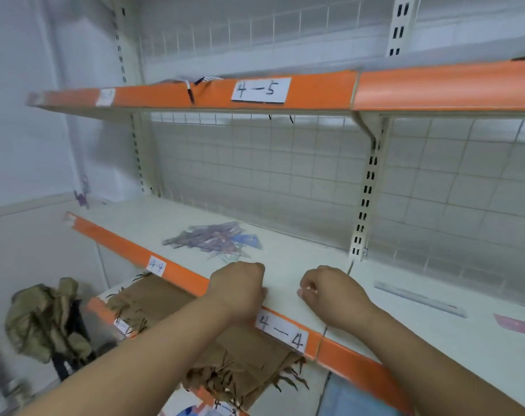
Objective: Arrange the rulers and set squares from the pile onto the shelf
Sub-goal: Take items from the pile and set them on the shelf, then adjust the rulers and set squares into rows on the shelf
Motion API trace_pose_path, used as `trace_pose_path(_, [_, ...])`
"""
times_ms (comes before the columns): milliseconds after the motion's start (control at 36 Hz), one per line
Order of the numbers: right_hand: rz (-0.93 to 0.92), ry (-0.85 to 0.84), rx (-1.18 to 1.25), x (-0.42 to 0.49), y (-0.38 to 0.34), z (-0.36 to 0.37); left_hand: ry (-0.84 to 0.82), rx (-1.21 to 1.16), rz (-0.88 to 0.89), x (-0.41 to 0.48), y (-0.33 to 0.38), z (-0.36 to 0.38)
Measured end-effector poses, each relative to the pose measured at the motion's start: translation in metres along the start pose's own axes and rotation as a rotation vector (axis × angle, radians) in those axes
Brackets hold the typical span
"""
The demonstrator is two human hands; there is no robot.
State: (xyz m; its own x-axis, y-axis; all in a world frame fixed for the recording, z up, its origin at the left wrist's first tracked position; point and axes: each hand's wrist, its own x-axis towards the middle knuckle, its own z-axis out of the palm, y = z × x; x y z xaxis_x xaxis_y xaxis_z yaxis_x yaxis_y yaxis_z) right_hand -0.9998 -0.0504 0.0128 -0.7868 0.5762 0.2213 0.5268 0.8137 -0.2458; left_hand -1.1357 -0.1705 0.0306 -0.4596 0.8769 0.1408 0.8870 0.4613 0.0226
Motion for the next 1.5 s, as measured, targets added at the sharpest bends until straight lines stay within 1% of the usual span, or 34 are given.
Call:
trace_pose_path(111, [-0.001,0.030,-0.003,0.007,-0.052,0.012,0.036,0.006,0.020,-0.019,-0.054,-0.010])
trace_pose_path(306, [0.028,0.054,0.012,0.014,-0.123,0.034,0.034,-0.042,0.021,-0.045,-0.131,-0.014])
trace_pose_path(417, [0.037,0.031,0.002,0.021,-0.151,0.045,0.023,-0.069,0.025,-0.049,-0.159,-0.011])
trace_pose_path(556, [0.054,0.031,-0.026,0.043,-0.168,0.052,0.041,-0.092,0.040,-0.035,-0.186,-0.006])
trace_pose_path(778, [0.049,0.030,-0.026,0.105,-0.175,0.072,0.020,-0.071,0.034,0.011,-0.219,0.003])
trace_pose_path(889, [0.055,0.038,0.006,0.140,-0.167,0.080,0.020,-0.081,0.051,0.049,-0.228,0.003])
trace_pose_path(1056, [0.062,0.051,-0.035,0.196,-0.149,0.081,0.049,-0.101,0.063,0.104,-0.237,0.007])
trace_pose_path(1194, [0.073,0.014,-0.051,0.220,-0.141,0.085,0.021,-0.090,0.070,0.133,-0.241,0.023])
trace_pose_path(1278, [0.111,0.006,-0.085,0.231,-0.134,0.091,0.005,-0.099,0.102,0.150,-0.245,0.029])
trace_pose_path(1361, [0.167,0.036,-0.109,0.241,-0.124,0.095,-0.010,-0.105,0.140,0.166,-0.249,0.034])
trace_pose_path(1500, [0.280,0.053,-0.132,0.247,-0.117,0.104,-0.079,-0.036,0.184,0.186,-0.256,0.029])
